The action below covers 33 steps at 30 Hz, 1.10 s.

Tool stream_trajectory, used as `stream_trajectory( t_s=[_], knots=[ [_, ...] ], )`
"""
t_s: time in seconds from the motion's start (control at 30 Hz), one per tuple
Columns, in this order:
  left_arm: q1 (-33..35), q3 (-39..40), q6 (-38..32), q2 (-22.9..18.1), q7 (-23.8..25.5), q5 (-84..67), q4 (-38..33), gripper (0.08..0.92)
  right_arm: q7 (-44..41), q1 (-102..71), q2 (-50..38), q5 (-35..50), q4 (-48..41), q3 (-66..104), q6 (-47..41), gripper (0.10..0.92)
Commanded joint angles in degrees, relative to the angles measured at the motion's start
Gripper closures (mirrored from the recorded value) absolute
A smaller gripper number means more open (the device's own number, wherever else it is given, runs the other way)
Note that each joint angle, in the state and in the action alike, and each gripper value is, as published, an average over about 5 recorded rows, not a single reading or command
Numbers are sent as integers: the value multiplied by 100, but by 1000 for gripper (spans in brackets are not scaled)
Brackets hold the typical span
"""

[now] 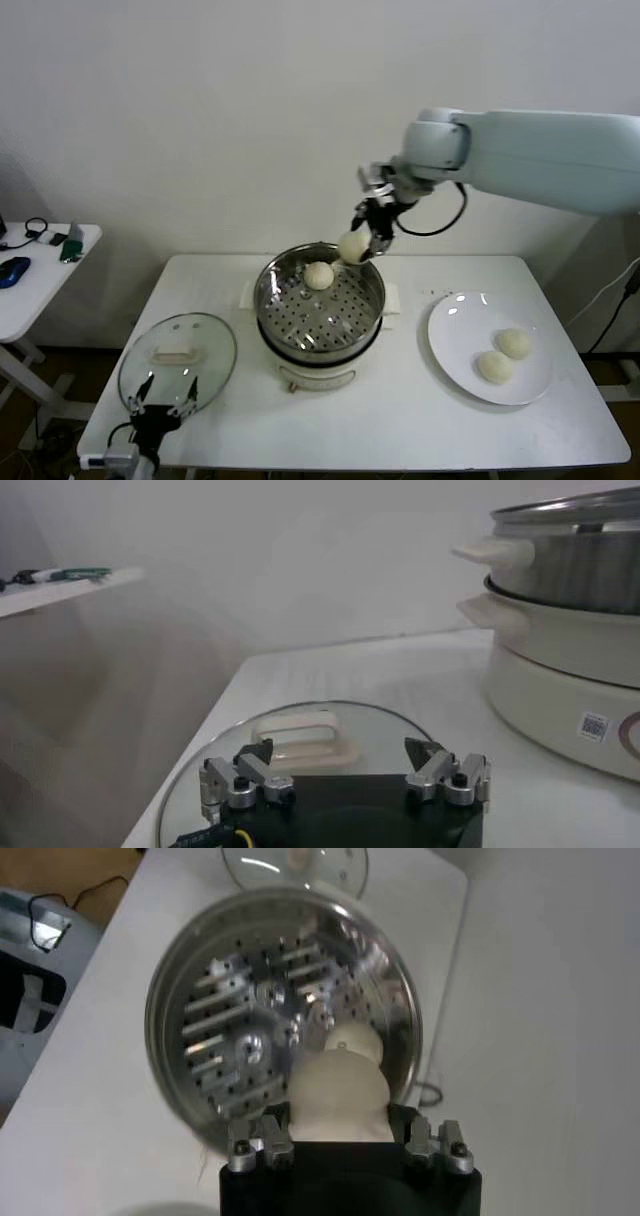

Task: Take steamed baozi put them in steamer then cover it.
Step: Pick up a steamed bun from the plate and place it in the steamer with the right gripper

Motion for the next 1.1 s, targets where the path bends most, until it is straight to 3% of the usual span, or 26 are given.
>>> stream_trajectory(
  t_s=[0.03,0.37,0.73,0.93,1.1],
  knots=[
    [-1,-20,29,-49,2,-11,-77,177,593,-788,1529,64,-178,142,-409,372],
    [42,-69,12,-66,-7,-57,-73,177,865,-1718,2057,-824,-1187,53,-495,372],
    [2,-52,28,-30,0,-66,-41,177,980,-1927,2097,-697,-1409,92,-585,370],
    [-20,-48,68,-19,18,-61,-70,177,785,-1409,1620,-579,-934,79,-412,261],
    [-42,-45,105,-28,32,-52,-117,177,191,-564,588,-622,-346,-126,-17,205]
  ],
)
